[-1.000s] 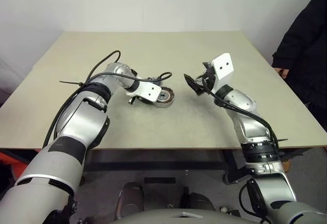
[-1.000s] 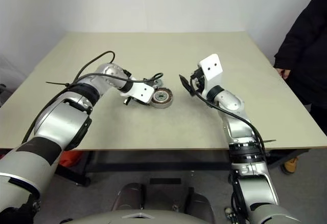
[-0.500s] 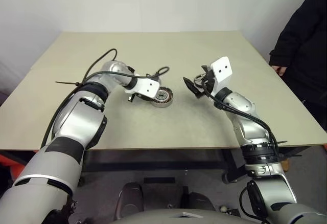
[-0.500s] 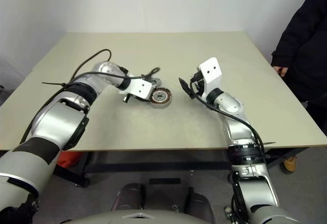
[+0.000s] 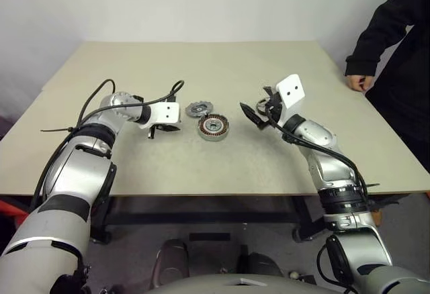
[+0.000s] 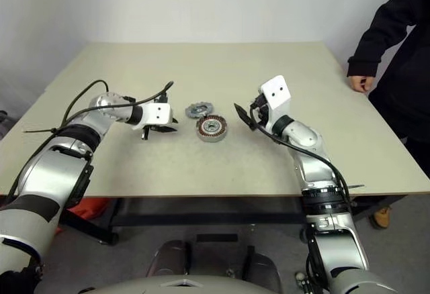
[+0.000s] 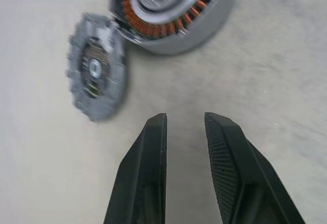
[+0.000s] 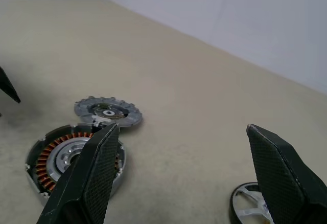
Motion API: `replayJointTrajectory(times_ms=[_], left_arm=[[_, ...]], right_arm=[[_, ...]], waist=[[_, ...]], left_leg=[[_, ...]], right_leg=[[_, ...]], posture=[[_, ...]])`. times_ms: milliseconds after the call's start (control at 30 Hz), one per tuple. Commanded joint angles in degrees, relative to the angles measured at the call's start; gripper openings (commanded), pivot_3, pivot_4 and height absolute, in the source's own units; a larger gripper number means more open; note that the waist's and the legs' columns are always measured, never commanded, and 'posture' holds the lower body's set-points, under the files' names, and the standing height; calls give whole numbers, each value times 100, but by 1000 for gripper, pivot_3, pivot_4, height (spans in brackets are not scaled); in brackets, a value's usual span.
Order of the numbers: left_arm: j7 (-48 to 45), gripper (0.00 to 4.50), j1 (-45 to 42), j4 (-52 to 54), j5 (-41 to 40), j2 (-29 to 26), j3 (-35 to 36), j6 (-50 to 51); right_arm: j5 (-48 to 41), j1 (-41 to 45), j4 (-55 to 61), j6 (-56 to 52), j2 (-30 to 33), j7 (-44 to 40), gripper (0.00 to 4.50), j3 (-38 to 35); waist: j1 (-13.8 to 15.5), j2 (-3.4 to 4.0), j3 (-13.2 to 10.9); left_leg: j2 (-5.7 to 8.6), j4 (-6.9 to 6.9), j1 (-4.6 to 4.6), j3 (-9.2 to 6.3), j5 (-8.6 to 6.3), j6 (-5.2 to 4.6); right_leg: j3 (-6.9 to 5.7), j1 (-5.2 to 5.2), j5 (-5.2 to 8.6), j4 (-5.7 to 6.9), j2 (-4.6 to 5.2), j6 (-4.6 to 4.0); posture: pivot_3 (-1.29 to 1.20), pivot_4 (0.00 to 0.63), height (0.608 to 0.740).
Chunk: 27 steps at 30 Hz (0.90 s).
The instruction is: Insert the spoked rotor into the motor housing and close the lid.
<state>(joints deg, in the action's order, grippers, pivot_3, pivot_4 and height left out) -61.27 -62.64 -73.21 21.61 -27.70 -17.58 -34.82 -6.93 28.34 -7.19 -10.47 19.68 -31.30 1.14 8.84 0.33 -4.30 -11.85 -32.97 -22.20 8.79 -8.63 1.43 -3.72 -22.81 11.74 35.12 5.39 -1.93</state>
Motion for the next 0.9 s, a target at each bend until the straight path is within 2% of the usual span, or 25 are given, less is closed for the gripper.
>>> replayJointTrajectory(times_ms=[33, 233, 400, 467, 567, 733, 900], left_arm=[[77, 1245, -95, 325, -187, 51, 125, 34], [269, 1245, 62, 468, -366, 25, 287, 176], [287, 1245, 609, 1092, -939, -146, 763, 495], [208, 1245, 990, 1723, -1300, -201, 997, 805], [281, 1245, 1877, 3343, -1988, -173, 1415, 1799], [1114, 1245, 3234, 6176, -3095, 155, 2126, 3738], [1743, 1245, 3893, 7256, -3251, 397, 2131, 4481]], right_arm=[[-54, 151, 120, 61, 9, -147, 4500, 69], [140, -161, 246, -66, 78, -606, 4500, 617], [643, -170, 348, 145, 577, -1453, 4500, 1477], [855, 13, 196, 341, 776, -1735, 4500, 1717], [1150, 586, -373, 707, 896, -2046, 4500, 1961], [1520, 1700, -1611, 1617, 815, -2851, 4500, 2449], [1849, 2407, -2976, 2500, 487, -3116, 4500, 2708]], waist=[[-4, -1, 0], [-24, -1, 0], [-27, 0, 0], [-32, 0, 0], [-55, 0, -1], [-150, -3, -2], [-206, -4, -2]], left_leg=[[0, 0, 0, 0, 0, 0], [-2, 3, 7, 0, 1, 2], [-2, 5, 6, 0, 1, 2], [-3, 4, 6, 0, 1, 2], [-6, 2, 10, 0, 1, 4], [-7, -2, 13, 5, 3, 7], [-7, -5, 18, 17, 3, 7]], right_leg=[[0, 0, 0, 0, 0, 0], [0, -1, 0, 1, -2, 0], [3, -6, 0, 0, -2, 0], [3, -5, 0, 0, -2, 0], [7, -11, 1, 12, -2, 0], [14, -19, 3, 39, -3, -4], [16, -18, 4, 44, -11, -5]], posture=[[0, 0, 740], [0, 0, 740], [0, 0, 740], [0, 0, 740], [0, 0, 740], [0, 0, 740], [0, 0, 740]])
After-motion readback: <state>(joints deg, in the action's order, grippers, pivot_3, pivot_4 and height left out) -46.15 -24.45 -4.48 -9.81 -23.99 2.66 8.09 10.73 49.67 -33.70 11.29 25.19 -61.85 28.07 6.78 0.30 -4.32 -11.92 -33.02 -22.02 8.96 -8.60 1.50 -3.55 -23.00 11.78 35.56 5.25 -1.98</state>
